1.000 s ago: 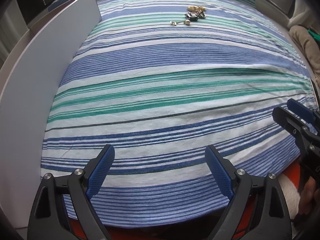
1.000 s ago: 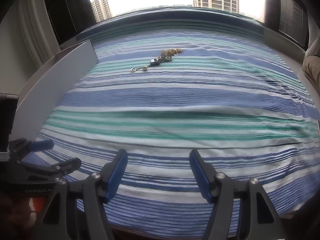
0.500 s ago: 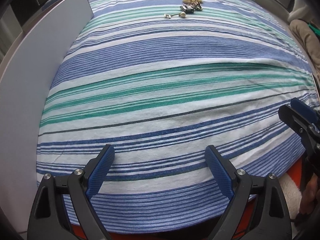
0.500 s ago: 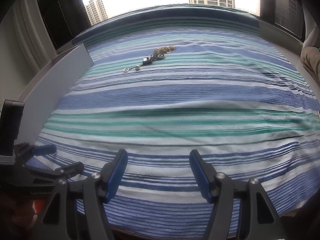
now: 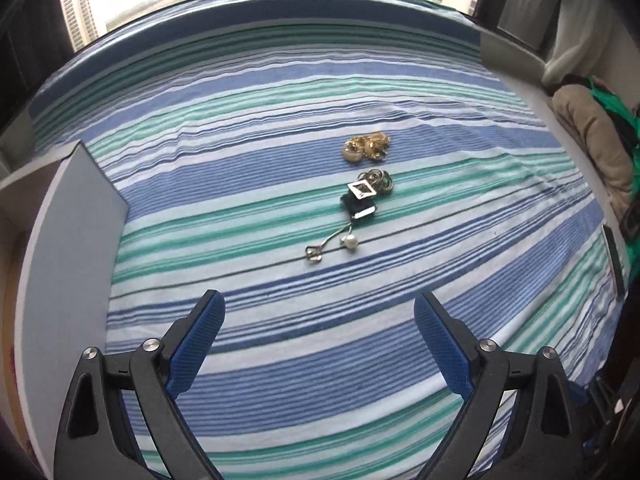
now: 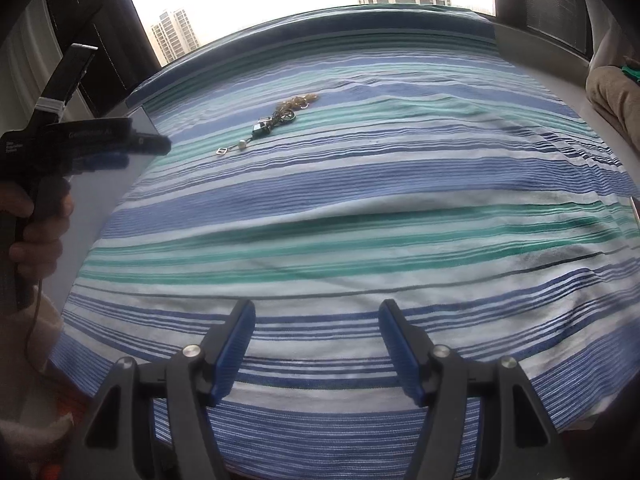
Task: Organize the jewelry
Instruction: 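Grasp the silver pendant cluster with the left gripper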
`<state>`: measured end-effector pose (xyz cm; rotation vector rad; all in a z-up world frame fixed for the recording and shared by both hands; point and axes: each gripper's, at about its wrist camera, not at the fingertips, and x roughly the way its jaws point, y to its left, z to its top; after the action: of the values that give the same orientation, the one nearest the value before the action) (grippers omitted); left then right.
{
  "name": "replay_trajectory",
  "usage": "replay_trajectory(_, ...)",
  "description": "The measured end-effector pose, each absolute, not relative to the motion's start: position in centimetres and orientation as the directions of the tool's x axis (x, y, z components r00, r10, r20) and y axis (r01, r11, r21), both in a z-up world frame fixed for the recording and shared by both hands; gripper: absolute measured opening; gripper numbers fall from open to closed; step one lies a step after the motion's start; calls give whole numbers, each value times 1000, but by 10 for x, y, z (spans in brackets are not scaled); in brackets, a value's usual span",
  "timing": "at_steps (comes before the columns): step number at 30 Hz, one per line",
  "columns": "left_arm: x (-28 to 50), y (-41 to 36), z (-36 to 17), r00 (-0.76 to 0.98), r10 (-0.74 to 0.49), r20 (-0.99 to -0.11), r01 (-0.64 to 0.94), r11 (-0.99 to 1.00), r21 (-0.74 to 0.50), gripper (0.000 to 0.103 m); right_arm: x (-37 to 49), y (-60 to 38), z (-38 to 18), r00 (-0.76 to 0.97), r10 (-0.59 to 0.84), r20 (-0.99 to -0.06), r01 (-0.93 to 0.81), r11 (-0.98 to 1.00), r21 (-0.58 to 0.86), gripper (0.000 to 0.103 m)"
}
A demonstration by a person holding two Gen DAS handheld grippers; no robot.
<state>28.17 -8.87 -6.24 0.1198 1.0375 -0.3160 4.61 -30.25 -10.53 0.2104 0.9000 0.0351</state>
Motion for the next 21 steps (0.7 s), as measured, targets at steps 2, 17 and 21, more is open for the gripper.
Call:
replay_trajectory(2,307,-111,-70,466,-209,-860,350,936,-37,96,48,-305,-107,619,116,-777,63,978,197,65)
replay_trajectory(17,345,-157,-113,503,-187,-844,403,915,38,25,57,-339,-100,613,105,-783,107,971,214,65)
replay_trajectory(21,329,-118,-107,482,-203,-852,333,942,-36,25,90,-361,-69,624,222,-749,39,949,314,65)
